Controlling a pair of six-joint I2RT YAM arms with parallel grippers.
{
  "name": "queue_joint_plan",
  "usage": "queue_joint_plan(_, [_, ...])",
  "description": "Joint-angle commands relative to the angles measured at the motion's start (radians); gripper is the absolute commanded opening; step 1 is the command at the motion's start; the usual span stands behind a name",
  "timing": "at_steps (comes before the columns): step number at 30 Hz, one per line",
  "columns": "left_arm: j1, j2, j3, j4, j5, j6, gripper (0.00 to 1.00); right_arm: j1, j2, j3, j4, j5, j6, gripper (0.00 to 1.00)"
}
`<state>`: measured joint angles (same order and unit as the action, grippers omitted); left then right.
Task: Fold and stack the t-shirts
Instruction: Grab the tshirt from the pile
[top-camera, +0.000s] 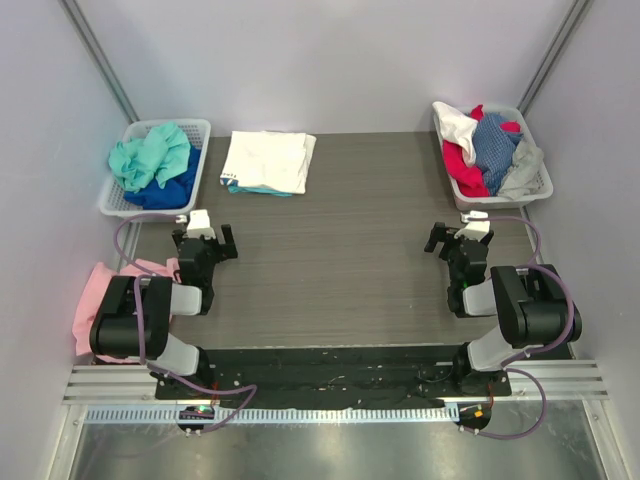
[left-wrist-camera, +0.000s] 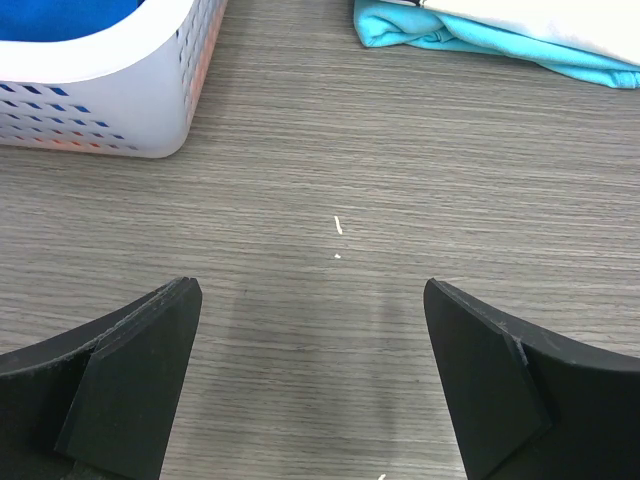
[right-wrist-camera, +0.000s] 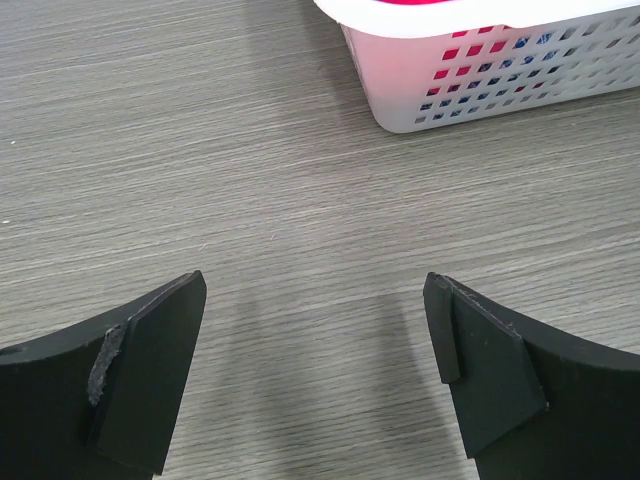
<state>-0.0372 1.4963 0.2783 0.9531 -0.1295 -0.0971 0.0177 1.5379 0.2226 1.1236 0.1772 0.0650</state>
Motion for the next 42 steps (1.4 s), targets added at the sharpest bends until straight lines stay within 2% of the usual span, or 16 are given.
queue_joint_plan(1, [0.005, -0.004, 0.032, 0.061, 0.001, -0.001, 1.0, 0.004, -0.002, 0.021, 0.044, 0.005, -0.014, 1.0])
queue_joint_plan(11, [0.007, -0.007, 0.03, 0.059, 0.002, -0.003, 1.0, 0.004, -0.001, 0.02, 0.05, 0.057, 0.009, 1.0])
queue_joint_plan(13, [-0.01, -0.034, 0.039, 0.041, -0.065, -0.012, 1.0, 0.005, -0.005, 0.017, 0.057, 0.073, 0.013, 1.0])
queue_joint_plan(14, [-0.026, -0.057, 0.051, 0.003, -0.114, -0.013, 1.0, 0.013, -0.018, 0.011, 0.059, 0.167, 0.024, 1.0])
queue_joint_plan(15, [-0.039, -0.118, 0.1, -0.128, -0.166, -0.013, 1.0, 0.022, -0.039, -0.002, 0.044, 0.251, 0.042, 1.0])
queue_joint_plan(16, [-0.055, -0.145, 0.132, -0.207, -0.212, -0.012, 0.99, 0.024, -0.088, -0.015, 0.035, 0.257, 0.065, 1.0])
queue_joint_plan(17, [-0.061, -0.165, 0.168, -0.335, -0.222, -0.016, 1.0, 0.039, -0.116, -0.019, 0.047, 0.359, 0.065, 1.0])
queue_joint_plan(19, [-0.076, -0.214, 0.24, -0.41, -0.234, -0.036, 1.0, 0.044, -0.197, 0.061, -0.186, 0.435, 0.123, 1.0])
queue_joint_plan(23, [-0.107, -0.277, 0.317, -0.531, -0.204, -0.108, 1.0, 0.047, -0.255, 0.158, -0.364, 0.504, 0.168, 1.0])
queue_joint_plan(24, [-0.116, -0.284, 0.364, -0.556, -0.199, -0.107, 1.0, 0.048, -0.269, 0.225, -0.493, 0.531, 0.203, 1.0])
queue_joint_plan(26, [-0.139, -0.298, 0.456, -0.655, -0.167, -0.099, 1.0, 0.047, -0.277, 0.311, -0.634, 0.528, 0.289, 1.0])
queue_joint_plan(28, [-0.139, -0.297, 0.521, -0.717, -0.165, -0.089, 1.0, 0.047, -0.268, 0.453, -0.848, 0.507, 0.347, 1.0])
queue_joint_plan(30, [-0.138, -0.266, 0.64, -0.821, -0.183, -0.069, 1.0, 0.057, -0.254, 0.556, -0.98, 0.496, 0.404, 1.0])
queue_joint_plan(34, [-0.124, -0.128, 0.879, -1.011, -0.125, 0.011, 0.99, 0.109, -0.262, 0.649, -1.082, 0.458, 0.42, 1.0])
queue_joint_plan(37, [-0.106, -0.006, 1.085, -1.138, -0.136, 0.06, 1.0, 0.2, -0.278, 0.725, -1.228, 0.442, 0.455, 1.0])
queue_joint_plan(42, [-0.038, 0.131, 1.182, -1.14, -0.209, 0.08, 1.0, 0.393, -0.306, 0.799, -1.416, 0.473, 0.411, 1.0])
